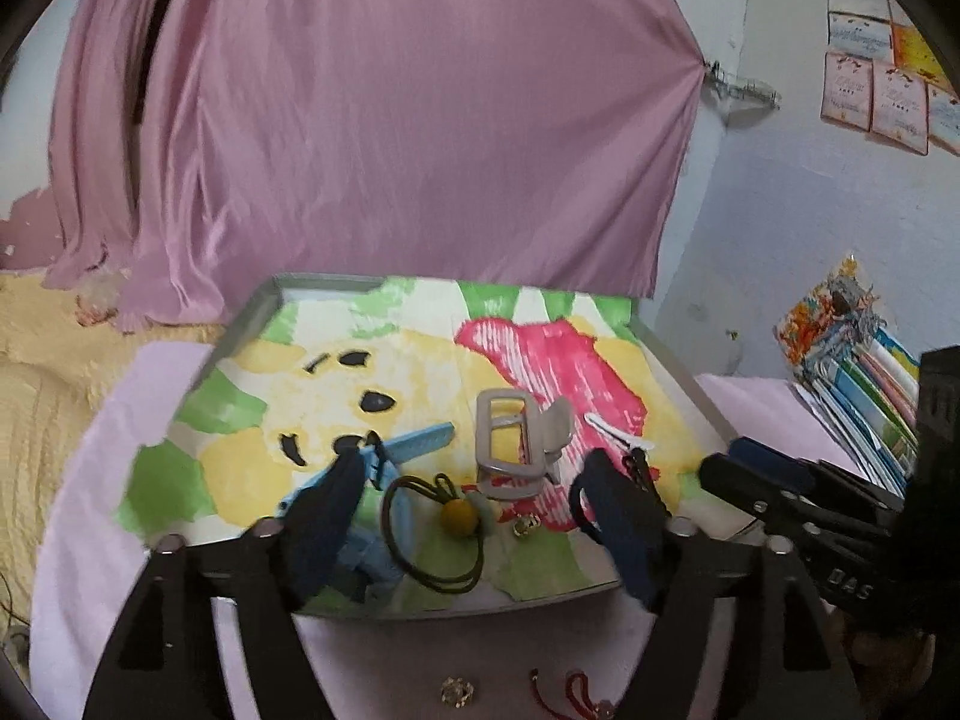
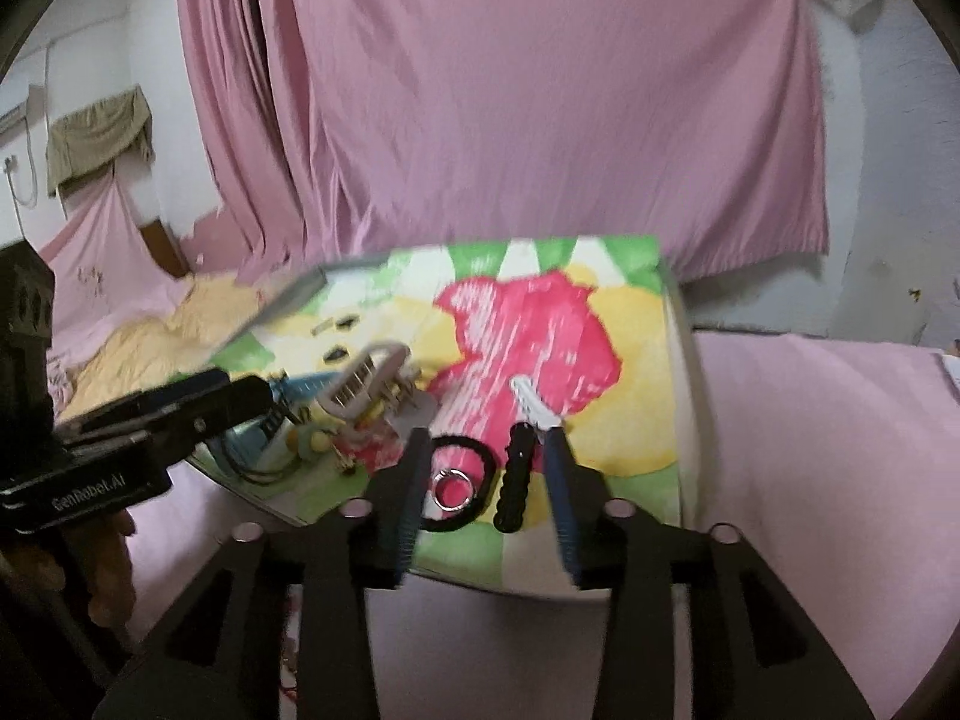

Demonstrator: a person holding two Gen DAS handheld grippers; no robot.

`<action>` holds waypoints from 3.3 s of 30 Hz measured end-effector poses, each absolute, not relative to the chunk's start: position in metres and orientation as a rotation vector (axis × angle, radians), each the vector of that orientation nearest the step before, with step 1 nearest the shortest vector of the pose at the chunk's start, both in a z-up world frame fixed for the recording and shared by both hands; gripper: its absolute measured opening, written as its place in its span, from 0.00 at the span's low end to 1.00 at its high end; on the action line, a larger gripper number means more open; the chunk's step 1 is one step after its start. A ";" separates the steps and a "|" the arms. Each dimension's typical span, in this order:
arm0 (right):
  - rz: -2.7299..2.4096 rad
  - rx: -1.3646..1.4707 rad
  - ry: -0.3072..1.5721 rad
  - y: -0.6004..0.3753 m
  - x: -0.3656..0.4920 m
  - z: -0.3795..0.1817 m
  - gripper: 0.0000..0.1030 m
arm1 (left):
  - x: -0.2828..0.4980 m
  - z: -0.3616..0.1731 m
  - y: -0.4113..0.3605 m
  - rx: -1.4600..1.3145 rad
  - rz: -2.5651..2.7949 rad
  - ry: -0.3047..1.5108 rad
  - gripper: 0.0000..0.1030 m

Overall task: Organize jewelry
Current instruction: 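Withdraw both tools from the tray toward the gold charm and red cord, then grasp the small gold charm with the left tool while the right tool grasps the red cord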

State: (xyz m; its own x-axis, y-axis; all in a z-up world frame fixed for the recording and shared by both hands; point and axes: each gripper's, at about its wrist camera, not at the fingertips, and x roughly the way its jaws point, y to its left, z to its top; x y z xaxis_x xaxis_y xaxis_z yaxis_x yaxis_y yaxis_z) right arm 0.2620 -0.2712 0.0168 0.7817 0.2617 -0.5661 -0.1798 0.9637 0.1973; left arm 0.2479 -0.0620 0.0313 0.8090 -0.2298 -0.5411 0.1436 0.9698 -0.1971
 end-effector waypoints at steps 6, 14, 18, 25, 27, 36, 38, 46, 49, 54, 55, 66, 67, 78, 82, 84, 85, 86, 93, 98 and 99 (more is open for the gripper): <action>0.194 0.156 0.514 -0.274 0.225 0.030 0.69 | 0.215 0.040 -0.049 -0.148 -0.146 0.491 0.99; 0.165 0.143 0.378 -0.268 0.180 0.037 0.90 | 0.172 0.038 -0.032 -0.122 -0.099 0.414 1.00; 0.159 0.113 0.336 -0.262 0.159 0.037 0.90 | 0.157 0.034 -0.025 -0.124 -0.097 0.412 1.00; 0.156 0.059 0.310 -0.248 0.138 0.036 0.91 | 0.141 0.029 -0.016 -0.127 -0.095 0.404 1.00; 0.158 0.058 0.315 -0.246 0.135 0.035 0.91 | 0.138 0.028 -0.014 -0.125 -0.095 0.406 1.00; 0.202 0.028 0.414 -0.236 0.137 0.024 0.91 | 0.146 0.016 -0.009 -0.078 -0.124 0.504 1.00; 0.218 0.023 0.447 -0.234 0.139 0.020 0.91 | 0.149 0.013 -0.010 -0.064 -0.138 0.540 1.00; 0.289 -0.036 0.616 -0.223 0.157 0.003 0.57 | 0.165 0.003 -0.012 -0.060 -0.187 0.634 1.00; 0.323 -0.039 0.674 -0.219 0.165 -0.004 0.52 | 0.172 -0.001 -0.016 -0.045 -0.208 0.671 0.90; 0.354 -0.064 0.724 -0.213 0.170 -0.011 0.44 | 0.188 -0.011 -0.023 -0.043 -0.247 0.762 0.70; 0.357 -0.063 0.728 -0.213 0.171 -0.012 0.44 | 0.190 -0.012 -0.025 -0.044 -0.252 0.775 0.69; 0.394 -0.065 0.774 -0.210 0.178 -0.017 0.32 | 0.210 -0.017 -0.045 -0.004 -0.299 0.843 0.54; 0.397 -0.067 0.777 -0.210 0.178 -0.017 0.31 | 0.211 -0.017 -0.046 -0.003 -0.302 0.845 0.53; 0.414 -0.102 0.781 -0.207 0.179 -0.017 0.21 | 0.215 -0.016 -0.055 0.027 -0.322 0.852 0.27; 0.422 -0.116 0.777 -0.204 0.178 -0.017 0.16 | 0.215 -0.017 -0.058 0.038 -0.338 0.854 0.16; 0.429 -0.121 0.775 -0.203 0.178 -0.017 0.11 | 0.215 -0.017 -0.059 0.045 -0.343 0.855 0.13; 0.432 -0.124 0.774 -0.202 0.177 -0.017 0.09 | 0.214 -0.017 -0.059 0.046 -0.345 0.855 0.13; 0.435 -0.127 0.773 -0.202 0.177 -0.017 0.07 | 0.214 -0.017 -0.059 0.045 -0.349 0.856 0.13; 0.421 -0.117 0.738 -0.204 0.174 -0.014 0.04 | 0.208 -0.014 -0.060 0.012 -0.372 0.830 0.12; 0.391 -0.113 0.657 -0.212 0.169 0.001 0.04 | 0.205 0.000 -0.061 -0.023 -0.379 0.769 0.12; 0.384 -0.114 0.637 -0.215 0.168 0.006 0.04 | 0.205 0.002 -0.061 -0.032 -0.380 0.757 0.12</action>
State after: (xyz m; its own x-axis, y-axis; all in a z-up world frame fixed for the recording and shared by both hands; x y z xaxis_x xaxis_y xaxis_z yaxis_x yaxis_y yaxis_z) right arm 0.1681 -0.2149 0.0061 0.7362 0.3140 -0.5995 -0.3832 0.9236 0.0131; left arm 0.2052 -0.0614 0.0021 0.6625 -0.3477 -0.6635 0.3251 0.9314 -0.1634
